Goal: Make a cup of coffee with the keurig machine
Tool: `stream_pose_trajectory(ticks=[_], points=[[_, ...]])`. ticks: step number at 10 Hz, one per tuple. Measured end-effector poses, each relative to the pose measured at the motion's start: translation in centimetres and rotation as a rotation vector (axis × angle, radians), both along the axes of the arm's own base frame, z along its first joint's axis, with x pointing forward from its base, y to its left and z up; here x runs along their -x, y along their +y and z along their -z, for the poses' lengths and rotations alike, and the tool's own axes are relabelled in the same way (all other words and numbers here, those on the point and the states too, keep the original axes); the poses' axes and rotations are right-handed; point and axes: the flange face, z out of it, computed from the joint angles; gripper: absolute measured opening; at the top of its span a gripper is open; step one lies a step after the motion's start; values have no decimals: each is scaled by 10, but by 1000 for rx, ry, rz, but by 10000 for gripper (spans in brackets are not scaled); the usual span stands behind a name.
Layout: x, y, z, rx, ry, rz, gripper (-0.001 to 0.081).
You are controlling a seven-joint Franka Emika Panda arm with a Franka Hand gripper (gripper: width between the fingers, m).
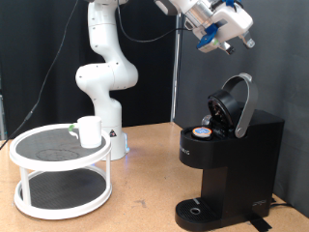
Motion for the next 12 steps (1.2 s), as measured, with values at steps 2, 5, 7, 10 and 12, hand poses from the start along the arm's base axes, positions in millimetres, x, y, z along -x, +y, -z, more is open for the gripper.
stream_pose_trajectory(ticks=[2,5,7,10,12], points=[[-5,9,-2,-22,30,13,734],[-14,36,1,-7,61,-13,734],[-16,50,5,14,66,-45,734],[-15,67,12,40,64,-72,734],[-14,74,17,64,62,-84,734]])
